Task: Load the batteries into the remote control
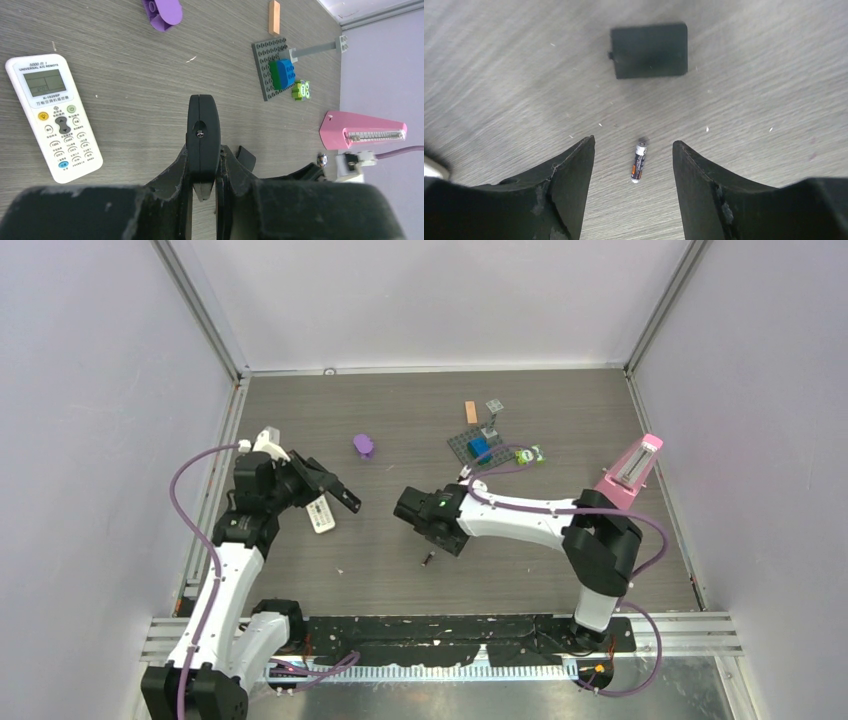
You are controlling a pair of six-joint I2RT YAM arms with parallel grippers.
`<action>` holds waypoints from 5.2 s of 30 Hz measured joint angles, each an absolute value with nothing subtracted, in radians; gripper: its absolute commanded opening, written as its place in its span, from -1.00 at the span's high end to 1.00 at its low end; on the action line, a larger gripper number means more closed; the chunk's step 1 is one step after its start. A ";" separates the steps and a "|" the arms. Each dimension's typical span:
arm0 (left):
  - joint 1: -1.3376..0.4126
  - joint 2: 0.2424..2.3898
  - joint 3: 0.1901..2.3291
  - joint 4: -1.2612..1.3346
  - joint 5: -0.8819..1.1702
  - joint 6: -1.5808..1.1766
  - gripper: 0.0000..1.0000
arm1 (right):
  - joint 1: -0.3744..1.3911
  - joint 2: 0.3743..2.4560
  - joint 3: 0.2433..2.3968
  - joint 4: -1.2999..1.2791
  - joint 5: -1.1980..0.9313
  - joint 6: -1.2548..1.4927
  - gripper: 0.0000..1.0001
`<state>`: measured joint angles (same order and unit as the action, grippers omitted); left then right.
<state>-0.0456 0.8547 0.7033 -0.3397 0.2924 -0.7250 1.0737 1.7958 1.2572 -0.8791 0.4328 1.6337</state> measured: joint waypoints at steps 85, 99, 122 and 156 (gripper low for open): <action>0.128 0.947 0.669 -0.247 0.527 -0.726 1.00 | 1.020 1.838 1.151 -0.445 -0.282 -0.538 0.89; 0.043 0.962 0.500 0.025 0.801 -0.803 1.00 | 1.021 1.416 0.998 -0.301 -0.172 -0.133 0.89; -0.297 0.944 0.211 0.711 0.693 -1.328 1.00 | 1.103 1.356 1.296 -0.727 0.040 0.279 0.89; -0.314 0.984 0.190 0.768 0.718 -1.383 1.00 | 1.203 1.515 1.390 -0.833 0.228 0.291 0.80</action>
<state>-0.3141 0.9840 0.1902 0.7681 0.7177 -1.3830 1.2034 1.5146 1.3895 -0.8333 0.2283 0.2913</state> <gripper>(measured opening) 0.160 0.104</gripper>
